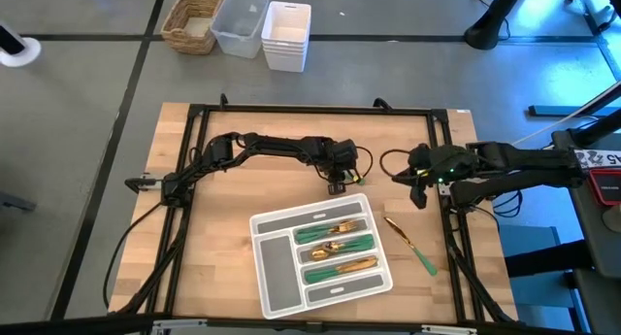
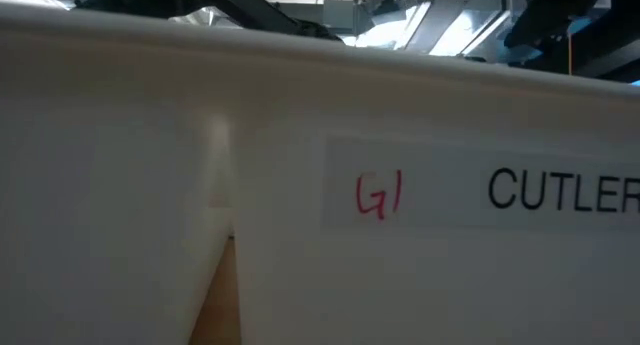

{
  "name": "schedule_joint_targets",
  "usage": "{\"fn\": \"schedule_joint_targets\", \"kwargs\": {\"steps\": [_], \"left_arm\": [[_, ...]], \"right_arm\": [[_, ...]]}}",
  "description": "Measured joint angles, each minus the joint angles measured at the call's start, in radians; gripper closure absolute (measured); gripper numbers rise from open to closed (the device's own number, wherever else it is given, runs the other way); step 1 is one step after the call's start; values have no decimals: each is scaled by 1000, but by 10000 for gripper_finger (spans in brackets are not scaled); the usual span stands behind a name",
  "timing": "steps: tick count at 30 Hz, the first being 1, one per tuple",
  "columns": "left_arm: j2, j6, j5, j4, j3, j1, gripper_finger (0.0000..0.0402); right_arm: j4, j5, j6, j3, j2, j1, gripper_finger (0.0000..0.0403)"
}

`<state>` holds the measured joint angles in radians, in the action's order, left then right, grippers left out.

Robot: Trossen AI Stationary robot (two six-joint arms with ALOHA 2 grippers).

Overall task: Sort silverware
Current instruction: Put the green knife into the white silverware tray

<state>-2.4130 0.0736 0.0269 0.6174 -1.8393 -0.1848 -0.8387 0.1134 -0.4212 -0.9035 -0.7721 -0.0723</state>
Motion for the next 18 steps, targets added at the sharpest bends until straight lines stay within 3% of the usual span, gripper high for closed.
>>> {"fn": "schedule_joint_targets", "kwargs": {"steps": [5,12,18], "left_arm": [[5,-17,25,0,0,-2,320],[11,-44,20,-1,3,-28,386],[11,-52,-52,-3,4,-55,385]], "right_arm": [[14,43,-27,6,-2,0,402],[80,-1,-27,70,-26,0,402],[80,-19,-50,88,-36,0,402]]}}
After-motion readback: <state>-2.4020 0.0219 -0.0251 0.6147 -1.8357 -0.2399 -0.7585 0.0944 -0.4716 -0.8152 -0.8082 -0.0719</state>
